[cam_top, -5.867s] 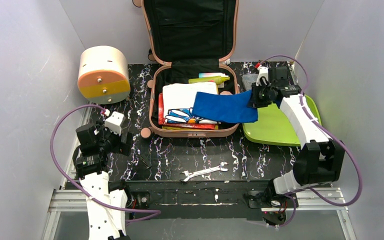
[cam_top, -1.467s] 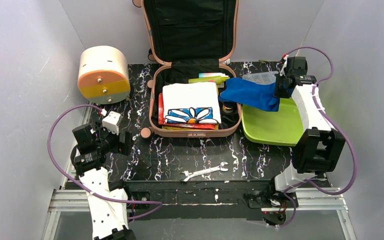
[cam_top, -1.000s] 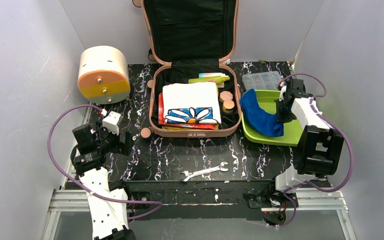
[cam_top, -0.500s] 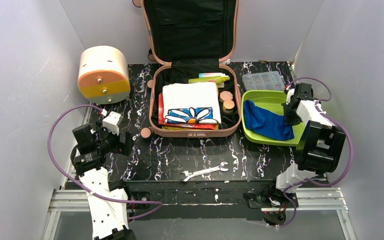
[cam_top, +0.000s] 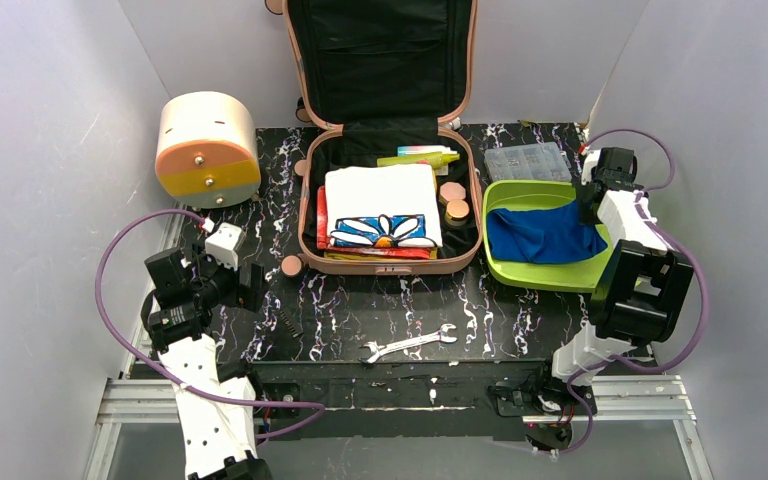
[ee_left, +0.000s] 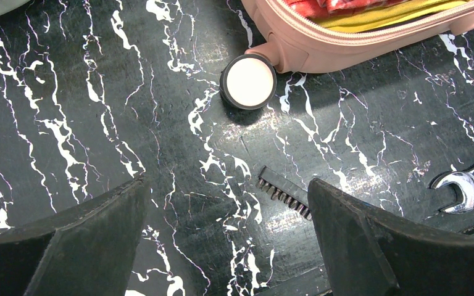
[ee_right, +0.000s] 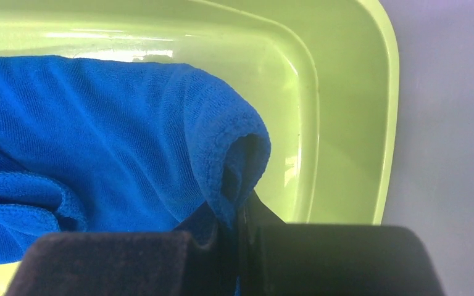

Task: Open, take out, and arrange the luggage
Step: Place the clothes in the bin.

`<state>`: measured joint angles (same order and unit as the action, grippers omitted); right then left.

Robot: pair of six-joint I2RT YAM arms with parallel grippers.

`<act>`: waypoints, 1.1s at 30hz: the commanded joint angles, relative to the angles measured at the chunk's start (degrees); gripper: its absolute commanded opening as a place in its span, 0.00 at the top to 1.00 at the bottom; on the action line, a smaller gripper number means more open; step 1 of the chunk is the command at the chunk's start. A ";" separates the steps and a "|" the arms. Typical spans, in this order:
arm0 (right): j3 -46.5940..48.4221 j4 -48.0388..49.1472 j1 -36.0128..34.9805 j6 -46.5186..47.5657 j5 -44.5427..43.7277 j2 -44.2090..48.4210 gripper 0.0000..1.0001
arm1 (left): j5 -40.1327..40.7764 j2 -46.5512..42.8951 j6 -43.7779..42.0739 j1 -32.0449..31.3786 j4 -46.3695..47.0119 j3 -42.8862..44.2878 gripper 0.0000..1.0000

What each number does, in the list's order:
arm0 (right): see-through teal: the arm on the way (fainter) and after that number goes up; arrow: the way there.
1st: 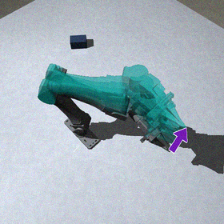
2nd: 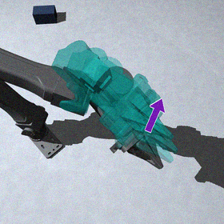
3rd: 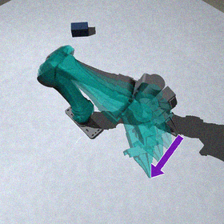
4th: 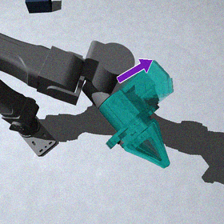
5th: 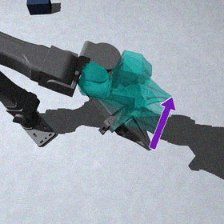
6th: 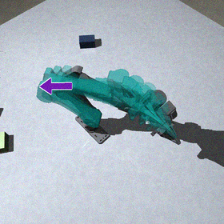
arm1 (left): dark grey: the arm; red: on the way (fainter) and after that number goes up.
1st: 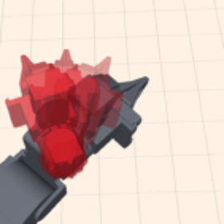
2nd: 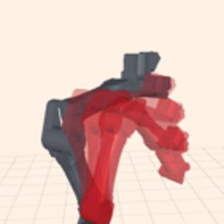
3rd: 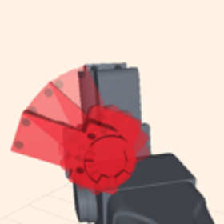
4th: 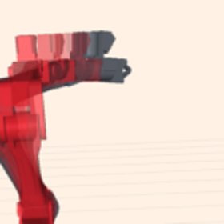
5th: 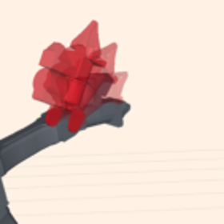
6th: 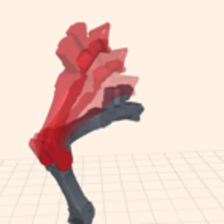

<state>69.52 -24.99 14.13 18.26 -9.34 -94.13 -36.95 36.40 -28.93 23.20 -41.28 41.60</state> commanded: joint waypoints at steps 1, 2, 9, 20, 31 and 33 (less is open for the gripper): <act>2.20 2.37 0.21 1.02 -1.70 -2.04 0.99 | -1.80 -0.29 -0.43 0.60 -1.44 0.06 0.02; 1.86 2.59 0.20 1.19 -2.21 -2.34 0.98 | -1.85 -0.28 -0.43 0.58 -1.44 0.06 0.02; 0.31 4.84 0.28 2.40 -8.27 -4.10 0.97 | -2.02 0.04 -0.43 0.62 -1.44 0.14 0.02; -0.08 7.13 0.26 2.60 -11.30 -6.53 0.83 | -1.94 0.20 -0.43 0.76 -1.51 0.14 0.02; -0.15 9.29 -0.34 2.12 -9.50 5.47 0.08 | -2.01 0.69 -0.43 0.80 -1.53 0.14 0.02; -3.57 9.14 -3.98 1.71 -3.04 8.35 0.35 | -2.02 0.71 -0.43 0.81 -1.59 0.22 0.02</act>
<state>68.99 -17.67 13.78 21.58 -21.12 -91.00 -37.39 37.04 -28.93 23.57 -41.67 41.60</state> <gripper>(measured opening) 0.836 0.983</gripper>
